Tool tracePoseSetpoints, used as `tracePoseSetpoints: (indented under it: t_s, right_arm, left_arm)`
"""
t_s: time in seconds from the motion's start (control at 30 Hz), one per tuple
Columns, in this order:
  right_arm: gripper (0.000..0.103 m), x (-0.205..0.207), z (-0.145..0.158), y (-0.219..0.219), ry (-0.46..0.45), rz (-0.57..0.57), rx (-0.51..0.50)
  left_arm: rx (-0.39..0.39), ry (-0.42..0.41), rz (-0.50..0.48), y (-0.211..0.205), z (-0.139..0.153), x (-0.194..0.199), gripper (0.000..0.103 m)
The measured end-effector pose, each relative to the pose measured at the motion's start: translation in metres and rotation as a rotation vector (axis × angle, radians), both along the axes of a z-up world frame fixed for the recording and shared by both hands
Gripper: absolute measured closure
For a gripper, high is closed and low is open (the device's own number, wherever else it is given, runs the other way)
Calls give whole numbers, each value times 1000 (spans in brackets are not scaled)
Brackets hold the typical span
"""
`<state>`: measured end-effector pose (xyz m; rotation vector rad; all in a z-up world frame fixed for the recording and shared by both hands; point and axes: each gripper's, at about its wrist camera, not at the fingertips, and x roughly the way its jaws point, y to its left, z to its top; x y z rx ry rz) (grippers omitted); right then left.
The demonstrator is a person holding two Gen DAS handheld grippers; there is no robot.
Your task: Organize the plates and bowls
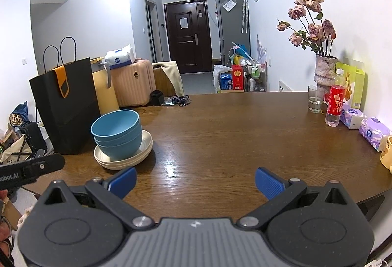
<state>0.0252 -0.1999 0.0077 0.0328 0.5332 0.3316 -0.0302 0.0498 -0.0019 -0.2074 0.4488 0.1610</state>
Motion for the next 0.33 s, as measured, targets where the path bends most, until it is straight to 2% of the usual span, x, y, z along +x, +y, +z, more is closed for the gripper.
tracePoseSetpoints:
  t_s: [0.33]
  right_arm:
    - [0, -1, 1, 2, 0, 4, -1]
  left_arm:
    - [-8, 5, -14, 1, 0, 0, 0]
